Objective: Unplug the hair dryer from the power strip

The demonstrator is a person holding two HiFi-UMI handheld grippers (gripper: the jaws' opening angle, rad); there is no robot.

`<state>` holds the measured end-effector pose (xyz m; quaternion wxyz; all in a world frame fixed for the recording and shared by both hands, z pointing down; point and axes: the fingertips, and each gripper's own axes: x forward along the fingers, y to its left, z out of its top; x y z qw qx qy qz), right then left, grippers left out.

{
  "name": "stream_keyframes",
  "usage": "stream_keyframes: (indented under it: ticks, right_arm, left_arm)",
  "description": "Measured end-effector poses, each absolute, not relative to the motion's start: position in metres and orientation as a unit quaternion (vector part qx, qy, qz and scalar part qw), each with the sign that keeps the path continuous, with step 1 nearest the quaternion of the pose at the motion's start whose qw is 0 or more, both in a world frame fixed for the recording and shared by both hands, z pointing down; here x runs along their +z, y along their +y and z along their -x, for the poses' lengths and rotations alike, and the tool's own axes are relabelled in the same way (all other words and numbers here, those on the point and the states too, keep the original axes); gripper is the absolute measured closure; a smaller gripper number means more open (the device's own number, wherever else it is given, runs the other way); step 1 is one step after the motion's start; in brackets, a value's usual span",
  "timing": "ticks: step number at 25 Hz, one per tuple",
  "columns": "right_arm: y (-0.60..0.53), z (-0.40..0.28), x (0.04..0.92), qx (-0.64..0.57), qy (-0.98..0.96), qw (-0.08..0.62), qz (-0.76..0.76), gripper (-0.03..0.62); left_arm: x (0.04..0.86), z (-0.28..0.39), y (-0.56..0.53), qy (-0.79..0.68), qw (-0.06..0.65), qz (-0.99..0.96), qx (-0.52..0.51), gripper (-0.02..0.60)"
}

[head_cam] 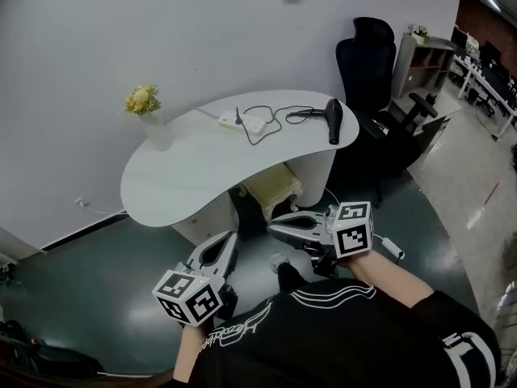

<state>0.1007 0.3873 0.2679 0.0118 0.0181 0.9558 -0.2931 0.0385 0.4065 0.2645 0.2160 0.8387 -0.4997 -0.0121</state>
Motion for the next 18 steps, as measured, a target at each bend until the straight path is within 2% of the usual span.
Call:
stream_keyframes:
  ticks: [10,18]
  right_arm:
    - [0.222,-0.049,0.274,-0.316,0.947,0.009,-0.049,0.597]
    - [0.07,-0.042,0.274,-0.311,0.949,0.038,-0.013,0.597]
  left_arm:
    - [0.276,0.017,0.247,-0.532,0.241,-0.811,-0.019,0.578]
    - [0.275,0.04,0.111,-0.538,0.243,-0.807,0.004,0.578]
